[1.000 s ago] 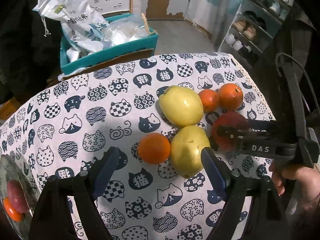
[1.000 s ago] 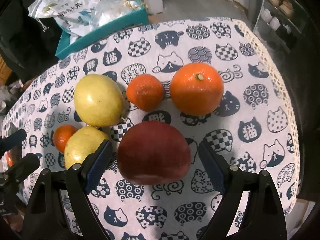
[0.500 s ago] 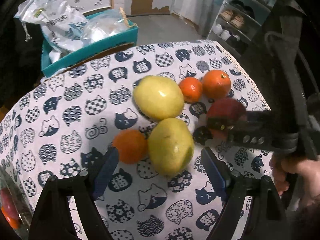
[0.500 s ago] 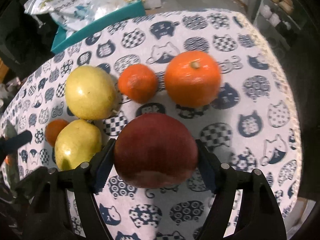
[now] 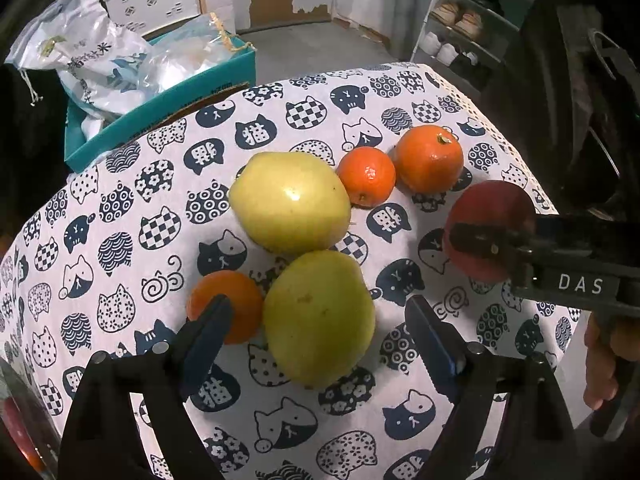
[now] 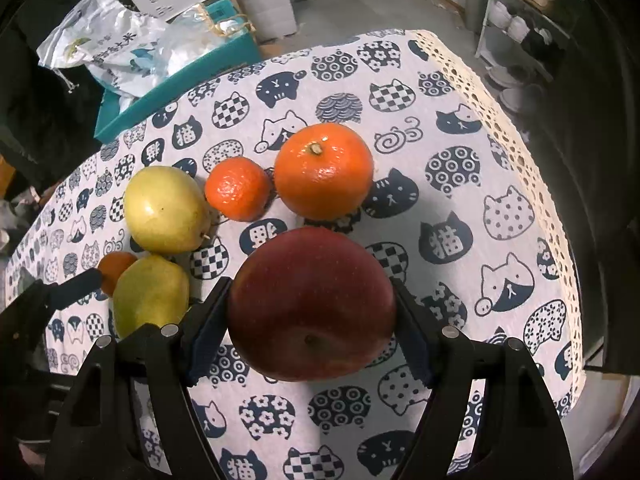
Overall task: Organize fruits
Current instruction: 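Grasp a second red apple with the right tool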
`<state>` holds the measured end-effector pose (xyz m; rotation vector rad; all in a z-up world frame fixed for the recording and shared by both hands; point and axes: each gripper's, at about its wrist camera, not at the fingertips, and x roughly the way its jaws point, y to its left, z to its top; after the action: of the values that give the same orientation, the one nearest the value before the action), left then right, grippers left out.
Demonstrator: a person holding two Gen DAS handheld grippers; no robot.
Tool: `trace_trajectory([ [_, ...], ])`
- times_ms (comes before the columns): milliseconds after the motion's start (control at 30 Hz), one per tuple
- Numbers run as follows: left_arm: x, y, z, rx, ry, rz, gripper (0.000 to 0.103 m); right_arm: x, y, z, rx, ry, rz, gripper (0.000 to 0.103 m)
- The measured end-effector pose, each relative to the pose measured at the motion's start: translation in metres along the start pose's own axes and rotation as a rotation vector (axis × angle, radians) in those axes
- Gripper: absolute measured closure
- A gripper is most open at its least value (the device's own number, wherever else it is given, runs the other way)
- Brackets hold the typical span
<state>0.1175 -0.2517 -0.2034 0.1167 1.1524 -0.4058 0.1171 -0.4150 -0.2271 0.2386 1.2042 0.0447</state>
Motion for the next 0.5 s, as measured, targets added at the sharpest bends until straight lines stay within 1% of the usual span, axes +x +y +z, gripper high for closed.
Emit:
trace_trajectory([
  [67, -0.002, -0.002, 0.001, -0.022, -0.003, -0.038, 0.015, 0.000, -0.003, 0.000, 0.007, -0.001, 0.001, 0.027],
  [100, -0.003, -0.003, 0.001, -0.023, -0.009, -0.039, 0.015, -0.001, -0.004, -0.001, 0.011, -0.002, 0.002, 0.027],
  [167, -0.003, -0.007, -0.001, 0.002, -0.023, -0.031, 0.015, -0.002, -0.007, -0.001, 0.020, -0.002, 0.002, 0.027],
  [233, 0.002, -0.010, -0.003, 0.024, -0.004, -0.022, 0.015, -0.001, -0.009, -0.001, 0.030, 0.000, 0.002, 0.027],
  [333, 0.011, -0.009, -0.006, 0.016, 0.017, -0.010, 0.015, -0.001, -0.010, -0.002, 0.030, 0.004, 0.007, 0.027],
  [500, 0.015, -0.012, -0.006, 0.053, 0.002, 0.014, 0.015, 0.000, -0.008, -0.002, 0.024, 0.003, 0.012, 0.027],
])
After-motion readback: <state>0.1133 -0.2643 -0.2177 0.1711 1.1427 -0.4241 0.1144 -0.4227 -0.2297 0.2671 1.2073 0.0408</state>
